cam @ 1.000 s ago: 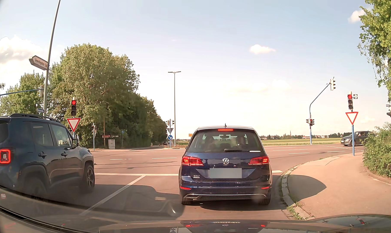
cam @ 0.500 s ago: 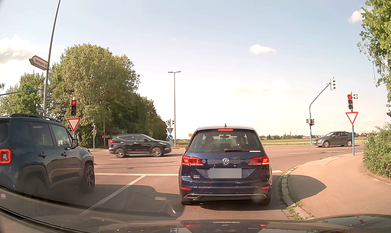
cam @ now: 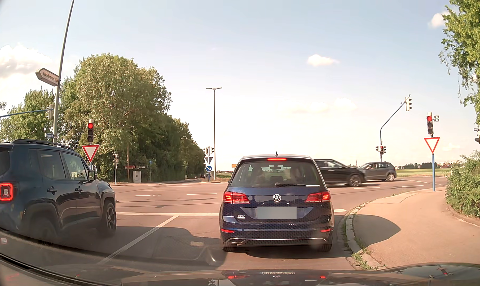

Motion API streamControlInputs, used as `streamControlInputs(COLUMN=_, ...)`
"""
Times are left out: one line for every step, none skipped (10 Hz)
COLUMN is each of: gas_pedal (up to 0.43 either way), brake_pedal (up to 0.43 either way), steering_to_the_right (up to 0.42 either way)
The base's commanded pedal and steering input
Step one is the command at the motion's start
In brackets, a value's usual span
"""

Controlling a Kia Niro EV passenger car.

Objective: Follow the waypoints while adhering to traffic rules and regulations

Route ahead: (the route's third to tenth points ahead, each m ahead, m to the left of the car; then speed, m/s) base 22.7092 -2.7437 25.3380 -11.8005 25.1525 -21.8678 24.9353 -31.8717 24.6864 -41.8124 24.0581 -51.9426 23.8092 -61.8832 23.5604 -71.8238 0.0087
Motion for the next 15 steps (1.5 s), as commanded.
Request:
streamControlInputs(gas_pedal=0.000, brake_pedal=0.439, steering_to_the_right=0.019)
streamControlInputs(gas_pedal=0.000, brake_pedal=0.439, steering_to_the_right=0.019)
streamControlInputs(gas_pedal=0.000, brake_pedal=0.439, steering_to_the_right=0.019)
streamControlInputs(gas_pedal=0.000, brake_pedal=0.439, steering_to_the_right=0.019)
streamControlInputs(gas_pedal=0.000, brake_pedal=0.439, steering_to_the_right=0.019)
streamControlInputs(gas_pedal=0.000, brake_pedal=0.439, steering_to_the_right=0.019)
streamControlInputs(gas_pedal=0.000, brake_pedal=0.433, steering_to_the_right=0.020)
streamControlInputs(gas_pedal=0.000, brake_pedal=0.439, steering_to_the_right=0.019)
streamControlInputs(gas_pedal=0.000, brake_pedal=0.439, steering_to_the_right=0.019)
streamControlInputs(gas_pedal=0.000, brake_pedal=0.439, steering_to_the_right=0.019)
streamControlInputs(gas_pedal=0.000, brake_pedal=0.439, steering_to_the_right=0.019)
streamControlInputs(gas_pedal=0.000, brake_pedal=0.439, steering_to_the_right=0.019)
streamControlInputs(gas_pedal=0.000, brake_pedal=0.439, steering_to_the_right=0.019)
streamControlInputs(gas_pedal=0.000, brake_pedal=0.439, steering_to_the_right=0.019)
streamControlInputs(gas_pedal=0.000, brake_pedal=0.439, steering_to_the_right=0.019)
